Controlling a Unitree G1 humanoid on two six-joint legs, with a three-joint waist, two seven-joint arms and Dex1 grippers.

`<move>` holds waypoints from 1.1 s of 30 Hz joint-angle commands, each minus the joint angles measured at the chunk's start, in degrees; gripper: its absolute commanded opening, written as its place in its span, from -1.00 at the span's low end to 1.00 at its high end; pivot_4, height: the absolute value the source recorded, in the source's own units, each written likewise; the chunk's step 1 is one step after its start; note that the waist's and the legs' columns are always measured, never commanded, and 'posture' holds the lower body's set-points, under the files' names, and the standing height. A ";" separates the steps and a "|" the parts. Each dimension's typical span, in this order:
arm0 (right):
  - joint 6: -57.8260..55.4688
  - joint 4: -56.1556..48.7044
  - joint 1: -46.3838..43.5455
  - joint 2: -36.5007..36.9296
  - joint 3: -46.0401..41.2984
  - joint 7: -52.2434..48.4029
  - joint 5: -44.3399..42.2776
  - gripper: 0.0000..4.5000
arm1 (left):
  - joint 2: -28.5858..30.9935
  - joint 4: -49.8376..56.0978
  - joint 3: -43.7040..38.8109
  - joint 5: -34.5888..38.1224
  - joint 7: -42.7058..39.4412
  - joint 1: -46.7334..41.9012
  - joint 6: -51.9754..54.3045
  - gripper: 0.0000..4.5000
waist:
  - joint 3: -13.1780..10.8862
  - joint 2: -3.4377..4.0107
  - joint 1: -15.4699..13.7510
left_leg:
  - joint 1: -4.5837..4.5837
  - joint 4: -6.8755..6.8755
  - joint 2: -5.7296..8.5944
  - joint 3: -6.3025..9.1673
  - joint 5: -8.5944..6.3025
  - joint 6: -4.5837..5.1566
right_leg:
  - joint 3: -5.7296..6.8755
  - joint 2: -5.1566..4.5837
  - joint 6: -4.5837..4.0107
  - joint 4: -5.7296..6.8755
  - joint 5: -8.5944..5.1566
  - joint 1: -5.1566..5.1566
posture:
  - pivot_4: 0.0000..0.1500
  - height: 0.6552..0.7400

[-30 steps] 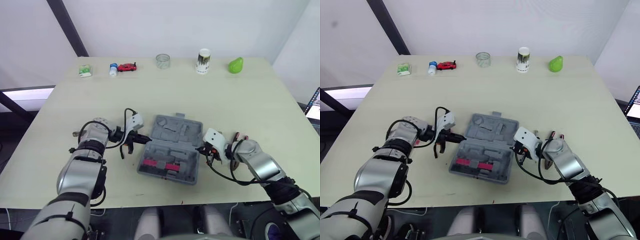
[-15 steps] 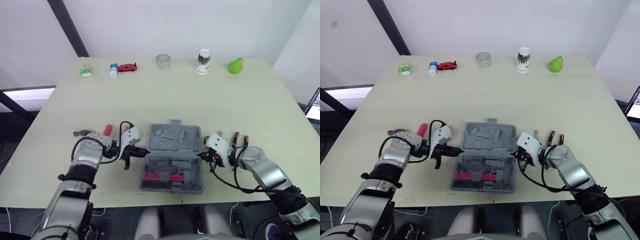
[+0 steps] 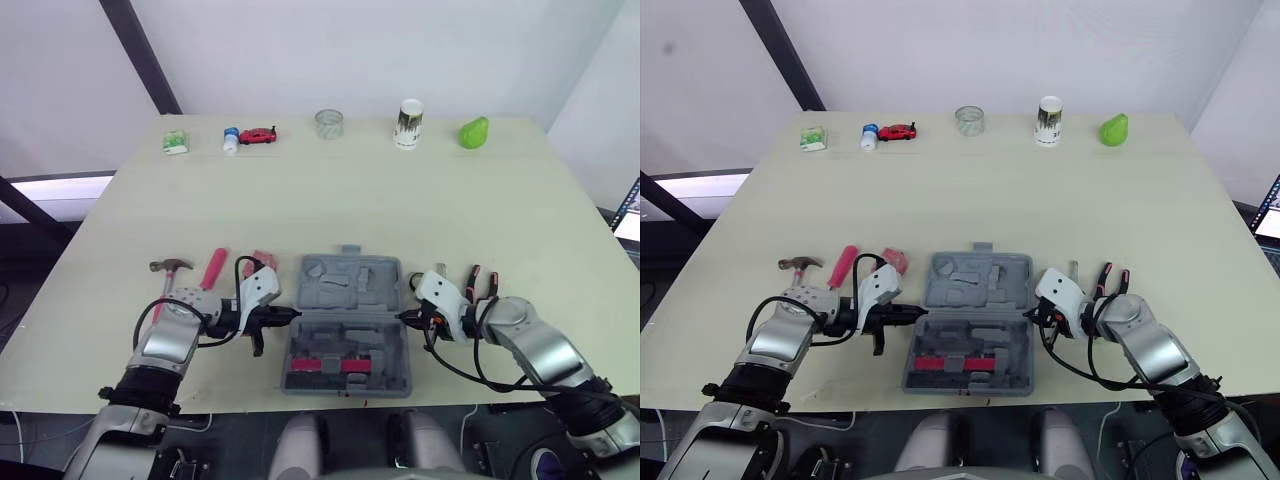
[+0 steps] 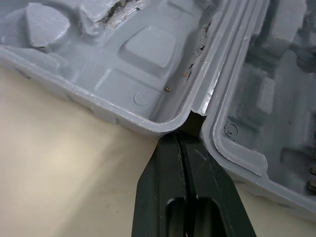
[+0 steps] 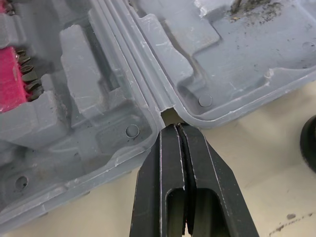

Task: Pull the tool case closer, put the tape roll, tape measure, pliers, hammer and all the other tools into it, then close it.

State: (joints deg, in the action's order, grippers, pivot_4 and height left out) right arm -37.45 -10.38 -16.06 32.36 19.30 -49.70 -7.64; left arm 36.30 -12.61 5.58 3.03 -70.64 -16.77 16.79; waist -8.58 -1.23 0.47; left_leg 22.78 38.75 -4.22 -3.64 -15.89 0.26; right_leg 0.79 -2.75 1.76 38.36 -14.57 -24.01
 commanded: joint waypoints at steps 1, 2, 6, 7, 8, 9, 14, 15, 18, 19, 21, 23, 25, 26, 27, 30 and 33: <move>-0.28 -2.87 0.45 0.73 -1.64 -0.49 -1.47 -0.99 | -0.77 2.35 1.98 1.24 0.47 0.98 0.56 -1.00 | 0.00 0.00 -0.09 | 0.00 0.00 0.00 0.00 0.00 0.00 | 0.00 0.00 0.00 0.00 0.00 0.00 | 1.00 1.00; -0.31 -2.94 0.57 0.92 -1.71 -0.41 -1.58 -0.99 | -0.89 2.79 2.18 1.60 0.57 1.03 0.92 -1.00 | 0.00 0.00 -0.11 | 0.00 0.00 0.00 0.00 0.00 0.00 | 0.00 0.00 0.00 0.00 0.00 0.00 | 1.00 1.00; -0.50 -3.17 1.07 1.36 -2.15 0.02 -1.95 -0.99 | -1.02 4.43 2.84 2.49 0.86 1.52 1.99 -1.00 | 0.00 0.00 -0.17 | 0.00 0.01 0.00 0.00 0.00 0.00 | 0.00 0.00 0.00 0.00 0.00 0.01 | 1.00 1.00; -0.75 -3.49 1.38 1.58 -2.28 -0.09 -2.15 -0.99 | -1.04 4.78 2.98 2.73 0.88 1.67 2.26 -1.00 | 0.00 0.00 -0.21 | 0.00 0.01 0.00 0.00 0.00 0.00 | 0.00 0.00 0.00 0.00 0.00 0.01 | 1.00 1.00; -1.01 -3.77 1.63 1.62 -2.44 -0.10 -2.31 -0.99 | -0.96 4.95 3.15 2.76 0.94 1.75 2.24 -1.00 | 0.00 0.00 -0.24 | 0.00 0.01 0.00 0.01 0.00 0.00 | 0.00 0.00 0.00 0.00 0.00 0.01 | 1.00 1.00; -1.10 -3.98 1.89 1.71 -2.54 -0.12 -2.35 -0.99 | -0.82 5.12 3.39 2.81 0.79 1.83 2.25 -1.00 | 0.00 0.00 -0.26 | 0.00 0.01 0.00 0.01 0.00 0.00 | 0.00 0.00 0.00 0.00 0.00 0.01 | 1.00 1.00; -1.00 -4.29 2.83 2.24 -2.95 -0.06 -2.32 -0.99 | -0.75 5.82 4.26 2.59 1.10 2.27 1.30 -1.00 | 0.00 0.00 -0.27 | 0.00 0.01 0.00 0.00 0.00 0.00 | 0.00 0.00 0.00 0.00 0.00 0.01 | 1.00 1.00; -1.05 -4.41 2.93 2.32 -2.99 -0.07 -2.37 -0.99 | -0.82 5.90 4.27 2.74 1.30 2.36 1.47 -1.00 | 0.00 0.00 -0.28 | 0.00 0.01 0.00 0.01 0.00 0.00 | 0.00 0.00 0.00 0.00 0.00 0.01 | 1.00 1.00; -1.24 -4.76 3.13 2.42 -3.05 -0.03 -2.53 -0.99 | -0.43 6.08 4.72 2.38 1.53 2.69 0.81 -1.00 | 0.00 0.00 -0.29 | 0.00 0.01 0.00 0.00 0.00 0.00 | 0.00 0.00 0.00 0.00 0.00 0.01 | 1.00 1.00; -1.28 -4.82 3.21 2.48 -3.05 -0.03 -2.53 -0.99 | -0.49 6.40 4.68 2.65 1.57 2.87 1.11 -1.00 | 0.00 0.00 -0.31 | 0.00 0.01 0.00 0.01 0.00 0.00 | 0.00 0.00 0.00 0.00 0.00 0.01 | 1.00 1.00; -1.29 -4.90 3.44 2.62 -3.14 -0.10 -2.54 -0.99 | -0.57 7.23 4.74 3.07 1.54 3.24 1.68 -1.00 | 0.00 0.00 -0.30 | 0.00 0.01 0.00 0.00 0.00 0.00 | 0.00 0.00 0.00 0.00 0.00 0.01 | 1.00 1.00; -1.24 -4.90 3.60 2.83 -3.29 -0.17 -2.56 -0.99 | -0.52 7.67 4.91 3.01 1.58 3.50 1.71 -1.00 | 0.00 0.00 -0.32 | 0.00 0.01 0.00 0.00 0.00 0.00 | 0.00 0.00 0.00 0.00 0.00 0.01 | 1.00 1.00; -1.29 -4.87 3.66 3.06 -3.35 -0.19 -2.56 -0.99 | -0.47 7.84 5.01 2.95 1.68 3.70 1.61 -1.00 | 0.00 0.00 -0.32 | 0.00 0.01 0.00 0.01 0.00 0.00 | 0.00 0.00 0.00 0.00 0.00 0.01 | 1.00 1.00; -1.35 -4.90 3.64 3.09 -3.35 -0.17 -2.61 -0.99 | -0.48 7.87 4.94 3.07 1.77 3.79 1.74 -1.00 | 0.00 0.00 -0.32 | 0.00 0.01 0.01 0.01 0.00 0.00 | 0.00 0.00 0.00 0.00 0.00 0.01 | 1.00 1.00; -1.48 -4.97 3.60 3.09 -3.36 -0.17 -2.73 -0.99 | -0.39 7.81 4.90 3.09 1.85 3.92 1.68 -1.00 | 0.00 0.00 -0.33 | 0.00 0.01 0.01 0.00 0.00 0.00 | 0.00 0.00 0.00 0.00 0.00 0.01 | 1.00 1.00; -1.84 -5.40 3.73 3.16 -2.97 -0.47 -3.01 -0.99 | 0.00 7.96 4.72 3.20 1.92 4.41 1.54 -1.00 | 0.00 0.00 -0.31 | 0.00 0.01 0.00 0.01 0.00 0.00 | 0.00 0.00 0.00 0.00 0.00 0.01 | 1.00 1.00; -2.35 -6.13 4.17 3.21 -2.59 -0.67 -3.29 -0.99 | 0.37 8.59 4.40 3.70 1.92 4.81 2.05 -1.00 | 0.00 0.00 -0.29 | 0.00 0.01 0.00 0.01 0.00 0.00 | 0.00 0.00 0.00 0.00 0.00 0.01 | 1.00 1.00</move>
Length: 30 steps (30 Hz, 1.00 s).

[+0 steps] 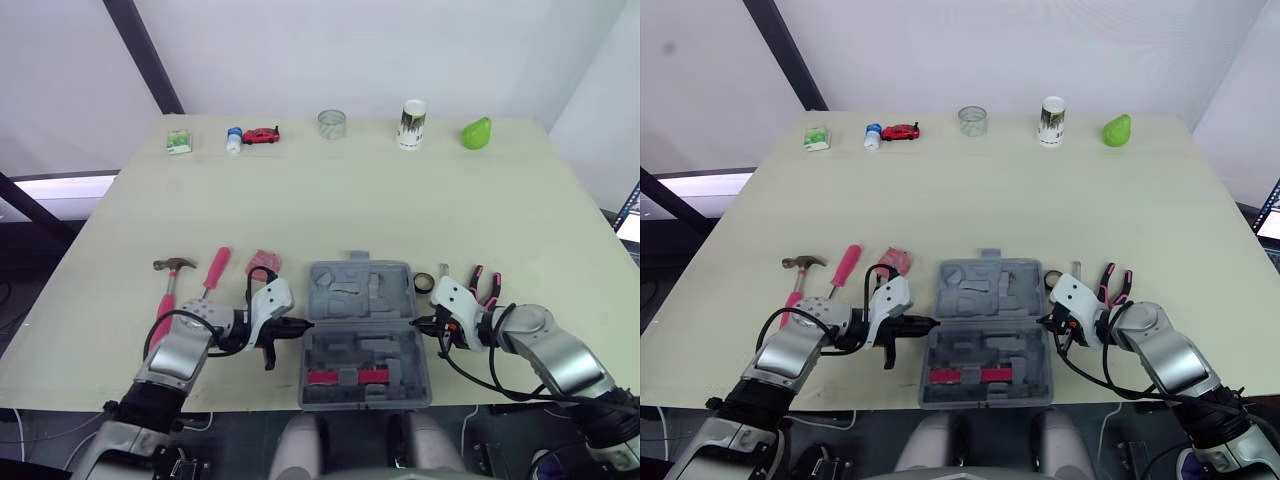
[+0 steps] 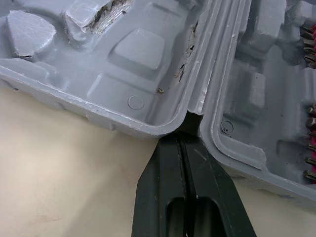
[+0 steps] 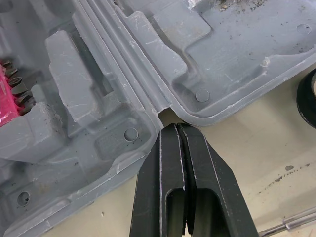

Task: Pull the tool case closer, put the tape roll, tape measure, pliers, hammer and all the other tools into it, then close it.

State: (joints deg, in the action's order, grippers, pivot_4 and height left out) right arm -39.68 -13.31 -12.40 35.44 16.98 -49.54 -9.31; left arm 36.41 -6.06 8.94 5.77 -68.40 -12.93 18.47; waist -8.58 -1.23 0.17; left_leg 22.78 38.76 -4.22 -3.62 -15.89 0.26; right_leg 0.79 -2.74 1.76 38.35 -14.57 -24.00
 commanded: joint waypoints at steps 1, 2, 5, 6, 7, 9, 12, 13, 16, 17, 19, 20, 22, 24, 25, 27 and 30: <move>-0.26 -3.40 0.62 0.14 -0.26 -0.83 -1.68 -0.99 | 0.38 2.17 1.00 1.10 -0.29 1.06 0.46 -1.00 | 0.00 0.00 0.01 | 0.00 0.00 0.00 0.00 0.00 0.00 | 0.00 0.00 0.00 0.00 0.00 0.00 | 1.00 1.00; -0.33 -3.51 0.69 0.12 -0.27 -0.79 -1.70 -0.99 | 0.50 2.23 0.97 1.18 -0.24 1.13 0.49 -1.00 | 0.00 0.00 0.01 | 0.00 0.00 0.00 0.01 0.00 0.00 | 0.00 0.00 0.00 0.00 0.00 0.00 | 1.00 1.00; -0.55 -3.79 0.92 0.19 -0.26 -0.86 -1.81 -0.99 | 0.88 2.22 0.79 1.33 -0.02 1.33 0.44 -1.00 | 0.00 0.00 0.06 | 0.00 0.00 0.00 0.01 0.00 0.00 | 0.00 0.00 0.00 0.00 0.00 0.00 | 1.00 1.00; -0.63 -3.84 0.96 0.17 -0.28 -0.84 -1.82 -0.99 | 0.97 2.17 0.69 1.39 0.09 1.36 0.44 -1.00 | 0.00 0.00 0.10 | 0.00 0.00 0.00 0.01 0.00 0.00 | 0.00 0.01 0.00 0.00 0.00 0.00 | 1.00 1.00; -0.73 -3.98 1.07 0.18 -0.27 -0.91 -1.87 -0.99 | 1.24 2.18 0.52 1.49 0.04 1.48 0.42 -1.00 | 0.00 0.00 0.12 | 0.00 0.00 0.00 0.01 0.00 0.00 | 0.00 0.01 0.00 0.00 0.00 0.00 | 1.00 1.00; -0.85 -4.12 1.20 0.16 -0.23 -0.92 -1.88 -0.99 | 1.61 2.23 0.34 1.63 0.02 1.69 0.41 -1.00 | 0.00 0.00 0.15 | 0.00 0.00 0.00 0.01 0.00 0.00 | 0.00 0.01 0.00 0.00 0.00 0.00 | 1.00 1.00; -1.00 -4.28 1.35 0.17 -0.14 -0.92 -1.99 -0.99 | 2.05 2.76 0.38 1.97 0.00 2.15 0.63 -1.00 | 0.00 0.00 0.24 | 0.00 0.00 -0.01 0.02 0.00 0.00 | 0.01 0.01 -0.01 0.00 0.00 0.00 | 1.00 1.00; -1.10 -4.39 1.40 0.21 -0.11 -0.94 -2.09 -0.99 | 2.18 3.02 0.39 2.08 0.00 2.31 0.78 -1.00 | 0.00 0.00 0.26 | 0.00 0.00 -0.01 0.02 0.00 0.00 | 0.00 0.01 0.00 0.00 0.00 0.00 | 1.00 1.00; -1.28 -4.50 1.42 0.28 -0.03 -0.83 -2.34 -0.99 | 2.53 3.62 0.47 2.39 -0.01 2.70 1.13 -1.00 | 0.00 0.00 0.34 | -0.01 0.00 -0.01 0.02 0.00 0.00 | 0.00 0.01 0.00 0.00 0.00 0.00 | 1.00 1.00; -1.31 -4.48 1.39 0.27 0.03 -0.79 -2.40 -0.99 | 2.60 3.73 0.52 2.43 0.04 2.74 1.18 -1.00 | 0.00 0.00 0.33 | -0.01 0.00 -0.01 0.02 0.00 0.00 | 0.00 0.01 0.00 0.00 0.00 0.00 | 1.00 1.00; -1.45 -4.64 1.44 0.38 0.06 -0.76 -2.51 -0.99 | 2.73 4.41 0.59 2.64 0.12 3.02 1.59 -1.00 | 0.00 0.00 0.33 | -0.01 0.00 -0.01 0.02 0.00 0.00 | 0.00 0.01 0.00 0.00 0.00 0.00 | 1.00 1.00; -1.55 -4.70 1.44 0.43 0.06 -0.74 -2.56 -0.99 | 2.77 4.75 0.61 2.76 0.15 3.17 1.81 -1.00 | 0.00 0.00 0.34 | -0.01 0.00 -0.01 0.02 0.00 0.00 | 0.00 0.01 -0.01 0.00 0.00 0.00 | 1.00 1.00; -1.79 -4.77 1.44 0.56 0.10 -0.79 -2.64 -0.99 | 2.95 5.41 0.77 3.00 0.01 3.58 2.28 -1.00 | 0.00 0.00 0.33 | -0.01 0.00 -0.01 0.02 0.00 0.00 | 0.00 0.01 0.00 0.00 0.00 0.00 | 1.00 1.00; -2.20 -5.00 1.59 0.87 0.12 -1.01 -2.84 -0.99 | 3.12 6.07 0.94 3.13 -0.02 4.02 2.64 -1.00 | 0.00 0.00 0.31 | -0.01 0.00 -0.01 0.02 0.00 0.00 | 0.00 0.01 0.00 0.00 0.00 0.00 | 1.00 1.00; -2.36 -5.16 1.75 1.05 0.14 -1.10 -2.91 -0.99 | 3.19 6.44 1.01 3.22 -0.05 4.23 2.86 -1.00 | 0.00 0.00 0.31 | -0.01 0.00 -0.01 0.02 0.00 0.00 | 0.00 0.01 0.00 0.00 0.00 0.00 | 1.00 1.00; -2.79 -5.57 2.08 1.36 0.25 -1.30 -3.07 -0.99 | 3.30 7.25 1.08 3.37 -0.05 4.69 3.26 -1.00 | 0.00 0.00 0.29 | -0.01 0.00 -0.01 0.02 0.00 0.00 | 0.00 0.01 0.00 0.00 0.00 0.00 | 1.00 1.00; -3.35 -6.10 2.39 1.57 0.34 -1.41 -3.33 -0.99 | 3.47 7.97 1.14 3.49 -0.15 5.07 3.73 -1.00 | 0.00 0.00 0.27 | 0.00 0.00 -0.01 0.01 0.00 0.00 | 0.00 0.01 0.00 0.00 0.00 0.00 | 1.00 1.00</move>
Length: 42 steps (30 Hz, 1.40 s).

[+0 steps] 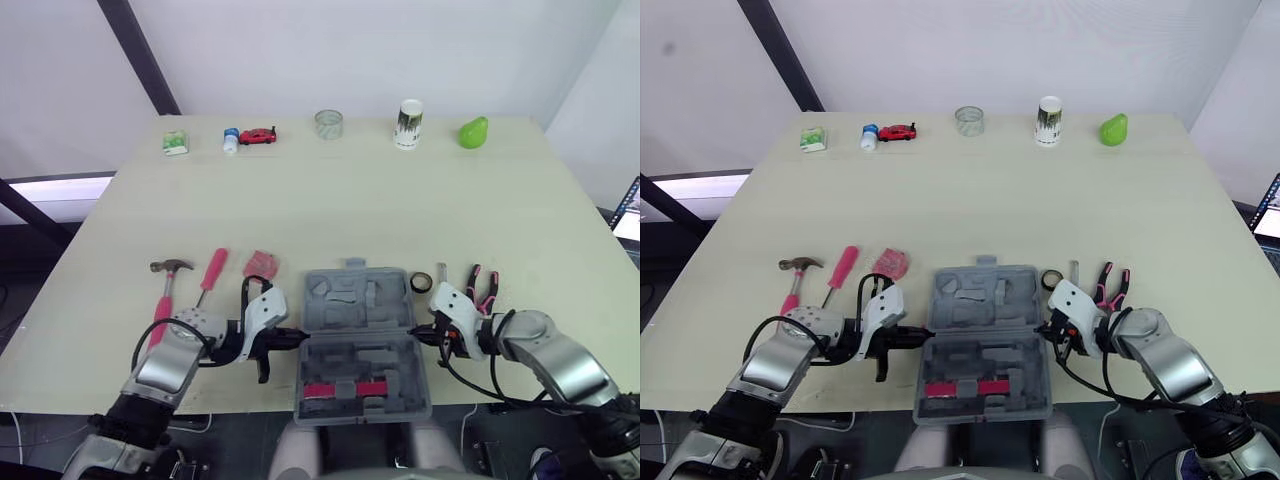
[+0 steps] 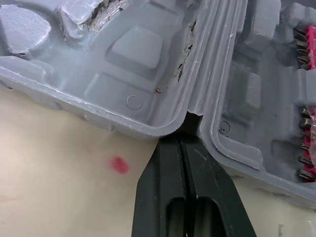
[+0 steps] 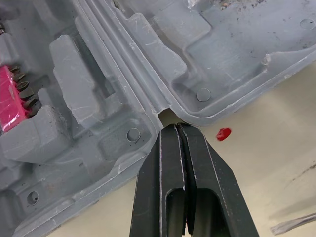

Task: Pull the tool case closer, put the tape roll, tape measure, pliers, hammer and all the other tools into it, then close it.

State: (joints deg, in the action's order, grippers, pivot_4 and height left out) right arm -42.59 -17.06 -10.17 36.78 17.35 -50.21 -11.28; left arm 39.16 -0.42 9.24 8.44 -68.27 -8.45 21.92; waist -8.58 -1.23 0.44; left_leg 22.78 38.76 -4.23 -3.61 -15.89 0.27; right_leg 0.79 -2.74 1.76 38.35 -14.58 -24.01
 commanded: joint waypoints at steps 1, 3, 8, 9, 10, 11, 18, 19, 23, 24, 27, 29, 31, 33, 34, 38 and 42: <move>-0.52 -2.44 0.23 0.30 -0.03 -0.74 -1.43 -0.99 | 0.79 2.51 0.89 0.86 -0.28 0.66 0.37 -1.00 | 0.00 0.00 -0.01 | 0.00 0.00 0.00 0.00 0.00 0.00 | 0.00 0.00 0.00 0.00 0.00 0.00 | 1.00 1.00; -0.93 -2.71 0.38 0.50 0.05 -0.87 -1.67 -0.99 | 0.92 3.10 1.02 1.17 -0.38 0.91 0.80 -1.00 | 0.00 0.00 0.00 | 0.00 0.00 0.00 0.01 0.00 0.00 | 0.00 0.00 0.00 0.00 0.00 0.00 | 1.00 1.00; -1.82 -3.35 0.60 0.87 0.23 -1.09 -2.20 -0.99 | 1.35 3.62 1.12 1.39 -0.41 1.18 1.17 -1.00 | 0.00 0.00 -0.01 | 0.00 0.00 0.00 0.01 0.00 0.00 | 0.00 0.00 0.00 0.00 0.00 0.00 | 1.00 1.00; -1.95 -3.44 0.68 1.04 0.30 -1.17 -2.24 -0.99 | 1.48 3.66 1.14 1.39 -0.43 1.19 1.20 -1.00 | 0.00 0.00 -0.01 | 0.00 0.00 0.00 0.01 0.00 0.00 | 0.00 0.00 0.00 0.00 0.00 0.00 | 1.00 1.00; -2.12 -3.59 0.79 1.17 0.35 -1.24 -2.33 -0.99 | 1.67 3.75 1.19 1.45 -0.55 1.24 1.28 -1.00 | 0.00 0.00 -0.01 | 0.00 0.00 0.00 0.01 0.00 0.00 | 0.00 0.00 0.00 0.00 0.00 0.00 | 1.00 1.00; -2.27 -3.72 0.85 1.23 0.40 -1.22 -2.41 -0.99 | 1.88 3.89 1.23 1.58 -0.72 1.31 1.33 -1.00 | 0.00 0.00 -0.01 | 0.00 0.00 0.00 0.01 0.00 0.00 | 0.00 0.00 0.00 0.00 0.00 0.00 | 1.00 1.00; -3.21 -4.48 1.35 2.01 0.62 -1.30 -3.10 -0.99 | 2.62 4.83 1.43 2.24 -1.07 1.88 1.86 -1.00 | 0.00 0.00 0.04 | 0.00 0.00 0.00 0.02 0.00 0.00 | 0.00 0.00 0.00 0.00 0.00 0.00 | 1.00 1.00; -3.36 -4.55 1.38 2.11 0.70 -1.35 -3.19 -0.99 | 2.83 5.03 1.54 2.35 -1.31 1.98 2.01 -1.00 | 0.00 0.00 0.02 | 0.00 0.00 0.00 0.01 0.00 0.00 | 0.00 0.00 0.00 0.00 0.00 0.00 | 1.00 1.00; -3.51 -4.59 1.40 2.32 0.82 -1.33 -3.31 -0.99 | 3.18 5.65 1.70 2.68 -1.51 2.19 2.43 -1.00 | 0.00 0.00 0.00 | 0.00 0.00 0.00 0.01 0.00 0.00 | 0.00 0.00 0.00 0.00 0.00 0.00 | 1.00 1.00; -3.53 -4.58 1.39 2.34 0.84 -1.28 -3.33 -0.99 | 3.21 5.71 1.72 2.75 -1.42 2.18 2.52 -1.00 | 0.00 0.00 -0.01 | 0.00 0.00 0.00 0.01 0.00 0.00 | 0.00 0.00 0.00 0.00 0.00 0.00 | 1.00 1.00; -3.54 -4.56 1.37 2.36 0.90 -1.17 -3.44 -0.99 | 2.96 5.36 1.65 2.57 -0.67 1.84 2.42 -1.00 | 0.00 0.00 -0.03 | 0.00 0.00 0.00 0.01 0.00 0.00 | 0.00 0.00 0.00 0.00 0.00 0.00 | 1.00 1.00; -3.58 -4.58 1.35 2.31 0.96 -1.12 -3.49 -0.99 | 2.68 4.97 1.54 2.46 -0.15 1.54 2.20 -1.00 | 0.00 0.00 -0.04 | 0.00 0.00 0.00 0.02 0.00 0.00 | 0.00 0.00 0.00 0.00 0.00 0.00 | 1.00 1.00; -3.69 -4.76 1.46 2.31 0.99 -1.15 -3.64 -0.99 | 2.53 4.73 1.56 2.37 0.20 1.33 2.05 -1.00 | 0.00 0.00 -0.04 | 0.00 0.00 0.00 0.02 0.00 0.00 | 0.00 0.00 0.00 0.00 0.00 0.00 | 1.00 1.00; -3.84 -4.96 1.58 2.33 1.03 -1.13 -3.78 -0.99 | 2.48 4.61 1.60 2.34 0.44 1.22 1.93 -1.00 | 0.00 0.00 -0.04 | 0.00 0.00 0.00 0.02 0.00 0.00 | 0.00 0.00 0.00 0.00 0.00 0.00 | 1.00 1.00; -3.88 -5.00 1.60 2.35 1.05 -1.11 -3.81 -0.99 | 2.47 4.58 1.60 2.34 0.53 1.20 1.89 -1.00 | 0.00 0.00 -0.03 | 0.00 0.00 0.00 0.02 0.00 0.00 | 0.00 0.00 0.00 0.00 0.00 0.00 | 1.00 1.00; -3.97 -4.67 1.33 2.34 1.17 -1.22 -3.85 -0.99 | 2.37 4.03 1.83 2.28 0.68 0.77 1.69 -1.00 | 0.00 0.00 -0.04 | 0.00 0.00 0.00 0.02 0.00 0.00 | 0.00 0.00 0.00 0.00 0.00 0.00 | 1.00 1.00; -3.87 -4.47 1.21 2.46 1.18 -1.13 -3.70 -0.99 | 2.66 4.44 2.09 2.45 0.42 1.28 1.86 -1.00 | 0.00 0.00 -0.04 | 0.00 0.00 0.00 0.02 0.00 0.00 | 0.00 0.00 0.00 0.00 0.00 0.00 | 1.00 1.00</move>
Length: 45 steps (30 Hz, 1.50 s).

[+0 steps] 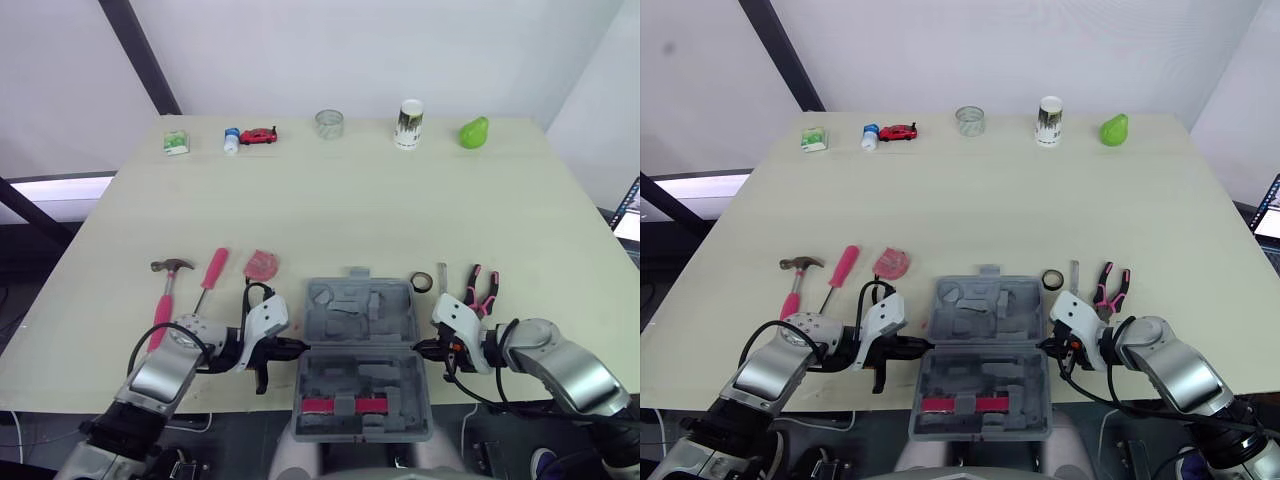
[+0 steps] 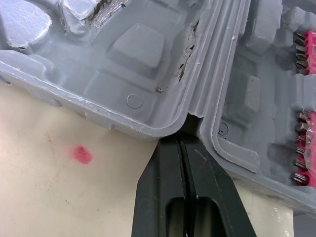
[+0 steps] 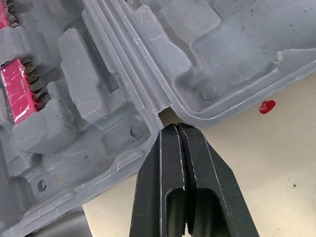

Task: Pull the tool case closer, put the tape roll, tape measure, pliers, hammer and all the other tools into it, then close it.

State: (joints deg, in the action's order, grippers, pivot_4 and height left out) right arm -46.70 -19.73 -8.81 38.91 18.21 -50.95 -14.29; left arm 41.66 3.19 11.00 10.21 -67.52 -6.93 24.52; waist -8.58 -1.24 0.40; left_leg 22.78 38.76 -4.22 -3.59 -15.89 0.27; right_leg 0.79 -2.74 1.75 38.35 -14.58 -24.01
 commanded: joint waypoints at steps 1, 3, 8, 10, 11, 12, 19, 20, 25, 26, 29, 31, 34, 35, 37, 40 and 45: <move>0.33 -1.70 -0.20 0.34 0.32 -0.32 -0.59 -0.99 | 0.23 0.92 0.32 0.73 -0.35 -0.12 -0.69 -1.00 | 0.00 0.00 0.00 | 0.00 0.00 0.00 0.00 0.00 0.00 | 0.00 0.00 0.00 0.00 0.00 0.00 | 1.00 1.00; 0.45 -1.56 -0.24 0.36 0.32 -0.28 -0.50 -0.99 | 0.34 0.97 0.22 0.77 -0.32 0.02 -0.69 -1.00 | 0.00 0.00 0.00 | 0.00 0.00 0.00 0.00 0.00 0.00 | 0.00 0.00 0.00 0.00 0.00 0.00 | 1.00 1.00; 0.77 -1.24 -0.26 0.40 0.37 -0.23 -0.26 -0.99 | 0.57 0.68 -0.04 0.61 -0.12 0.03 -0.89 -1.00 | 0.00 0.00 -0.01 | 0.00 0.00 0.00 0.00 0.00 0.00 | 0.00 0.00 0.00 0.00 0.00 0.00 | 1.00 1.00; 0.94 -1.09 -0.21 0.50 0.37 -0.21 -0.12 -0.99 | 0.61 0.63 -0.09 0.58 -0.08 0.05 -0.95 -1.00 | 0.00 0.00 0.00 | 0.00 0.00 0.00 0.00 0.00 0.00 | 0.00 0.00 0.00 0.00 0.00 0.00 | 1.00 1.00; 1.03 -1.02 -0.20 0.58 0.31 -0.21 -0.07 -0.99 | 0.64 0.62 -0.12 0.58 -0.06 0.06 -0.95 -1.00 | 0.00 0.00 0.00 | 0.00 0.00 0.00 0.00 0.00 0.00 | 0.00 0.00 0.00 0.00 0.00 0.00 | 1.00 1.00; 1.09 -0.96 -0.19 0.67 0.22 -0.26 -0.07 -0.99 | 0.66 0.62 -0.16 0.58 -0.02 0.07 -0.94 -1.00 | 0.00 0.00 0.00 | 0.00 0.00 0.00 0.00 0.00 0.00 | 0.00 0.00 0.00 0.00 0.00 0.00 | 1.00 1.00; 2.36 -0.35 0.20 1.73 -1.45 -0.50 -0.39 -0.99 | 1.56 0.41 -1.23 0.96 -0.02 0.24 -0.88 -1.00 | 0.00 0.00 0.01 | 0.00 0.00 0.00 0.00 0.00 0.00 | 0.00 0.00 0.00 0.00 0.00 0.00 | 1.00 1.00; 2.62 -0.19 0.28 1.52 -2.17 -0.22 -0.71 -0.99 | 1.80 0.21 -1.51 1.00 0.15 0.27 -0.57 -1.00 | 0.00 0.00 0.01 | 0.00 0.00 0.00 0.00 0.00 0.00 | 0.00 0.00 0.00 0.00 0.00 0.00 | 1.00 1.00; 2.51 -1.59 2.03 3.00 -5.41 0.00 -2.17 -0.99 | 2.82 -0.46 -3.86 2.19 0.49 1.14 -0.38 -1.00 | 0.00 0.00 0.00 | 0.00 0.00 0.00 0.00 0.00 0.00 | 0.00 0.00 0.00 0.00 0.00 0.00 | 1.00 1.00; 3.03 -1.94 2.73 3.32 -6.30 0.08 -2.37 -0.99 | 2.82 -0.31 -4.59 2.71 0.58 1.40 -0.38 -1.00 | 0.00 0.00 -0.01 | 0.00 0.00 0.00 -0.01 0.00 0.00 | 0.00 0.00 0.00 0.00 0.00 0.00 | 1.00 1.00; 7.38 -2.92 6.14 0.47 -12.78 1.17 -5.94 -0.99 | 3.28 1.05 -8.66 5.83 0.45 3.76 0.09 -1.00 | -0.01 -0.02 -0.12 | 0.02 -0.01 -0.01 0.01 0.00 0.00 | 0.02 0.00 0.00 -0.04 0.00 0.00 | 1.00 1.00; 12.86 -3.37 9.63 -0.58 -16.78 0.25 -7.40 -0.99 | 3.39 1.11 -12.20 7.72 0.26 6.29 -2.33 -1.00 | -0.01 -0.02 -0.02 | 0.01 -0.01 -0.02 0.01 0.00 0.00 | 0.01 0.00 0.00 -0.04 0.00 0.00 | 1.00 1.00; 18.97 -3.63 14.26 -1.84 -21.42 0.19 -8.34 -0.99 | 3.02 0.37 -17.46 10.41 0.37 10.02 -4.97 -1.00 | -0.01 -0.02 -0.02 | -0.01 -0.02 -0.02 0.02 -0.01 0.00 | 0.01 0.00 0.01 -0.04 -0.01 0.01 | 1.00 1.00; 21.17 -3.53 16.00 -2.88 -23.78 0.80 -8.88 -0.99 | 3.03 0.41 -20.17 11.75 -0.51 12.49 -6.55 -1.00 | -0.01 -0.02 -0.02 | 0.00 -0.02 -0.02 0.00 -0.01 0.00 | 0.01 -0.01 0.01 -0.04 -0.01 0.01 | 1.00 1.00; 26.77 -2.22 19.51 -5.56 -28.69 3.79 -8.29 -0.99 | 2.04 0.72 -26.45 15.58 -1.21 17.15 -8.16 -1.00 | 0.02 -0.06 0.12 | -0.02 -0.02 -0.02 -0.02 0.00 0.00 | 0.00 -0.01 0.01 -0.04 0.00 0.01 | 1.00 1.00; 29.56 -0.76 23.74 -7.22 -33.66 4.57 -9.44 -0.99 | 0.67 0.54 -32.30 17.80 -0.91 22.32 -11.15 -1.00 | 0.02 -0.05 0.14 | -0.03 -0.05 -0.05 -0.04 -0.01 0.00 | -0.01 -0.02 0.00 -0.05 -0.01 0.01 | 1.00 1.00; 37.41 2.22 31.58 -9.30 -41.36 3.10 -10.95 -0.99 | -0.23 0.68 -40.85 20.97 -1.81 32.32 -12.26 -1.00 | 0.02 -0.05 0.03 | -0.16 -0.06 -0.05 -0.07 -0.01 0.00 | -0.01 -0.04 0.00 -0.10 -0.03 0.13 | 1.00 1.00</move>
State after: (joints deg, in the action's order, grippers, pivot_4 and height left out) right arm -12.51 -17.73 21.84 29.73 -19.81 -47.10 -23.85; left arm 41.56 3.18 -26.36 29.11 -68.64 24.23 13.20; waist -8.56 -1.29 0.44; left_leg 22.59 38.70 -4.28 -3.67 -15.90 0.26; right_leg 0.78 -2.78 1.75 38.23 -14.62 -23.85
